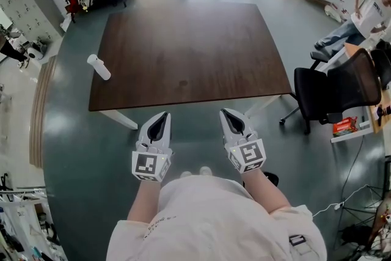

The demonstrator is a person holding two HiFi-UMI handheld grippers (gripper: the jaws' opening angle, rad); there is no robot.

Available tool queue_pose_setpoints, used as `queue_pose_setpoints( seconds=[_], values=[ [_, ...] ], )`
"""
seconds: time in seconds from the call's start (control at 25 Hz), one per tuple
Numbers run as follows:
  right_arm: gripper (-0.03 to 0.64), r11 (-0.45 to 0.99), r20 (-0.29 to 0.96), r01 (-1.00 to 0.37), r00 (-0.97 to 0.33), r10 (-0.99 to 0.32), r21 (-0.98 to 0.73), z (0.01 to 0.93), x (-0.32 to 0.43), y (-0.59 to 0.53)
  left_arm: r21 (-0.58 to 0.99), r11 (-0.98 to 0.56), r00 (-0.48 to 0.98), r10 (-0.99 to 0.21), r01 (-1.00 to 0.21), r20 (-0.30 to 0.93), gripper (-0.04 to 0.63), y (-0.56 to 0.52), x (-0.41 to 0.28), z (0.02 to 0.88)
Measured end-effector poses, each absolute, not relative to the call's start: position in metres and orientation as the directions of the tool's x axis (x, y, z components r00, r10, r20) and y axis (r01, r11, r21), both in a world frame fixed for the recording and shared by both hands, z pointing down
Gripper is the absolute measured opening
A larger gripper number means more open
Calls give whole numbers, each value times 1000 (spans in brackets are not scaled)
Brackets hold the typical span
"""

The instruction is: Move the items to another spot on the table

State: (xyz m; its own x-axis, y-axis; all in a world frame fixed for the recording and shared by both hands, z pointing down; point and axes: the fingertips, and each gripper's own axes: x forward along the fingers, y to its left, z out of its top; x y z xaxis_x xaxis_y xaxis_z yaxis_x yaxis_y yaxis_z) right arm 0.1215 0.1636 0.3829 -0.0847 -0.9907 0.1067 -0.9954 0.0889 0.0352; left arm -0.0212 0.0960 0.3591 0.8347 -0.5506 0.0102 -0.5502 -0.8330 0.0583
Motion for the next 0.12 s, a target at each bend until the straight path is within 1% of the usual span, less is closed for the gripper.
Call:
queue_pose_setpoints(
  seconds=[0.12],
  values=[
    [-9,89,106,-996,-85,-991,32,384,121,163,59,-835,836,-548,-548,14,17,95,-21,361]
  ],
)
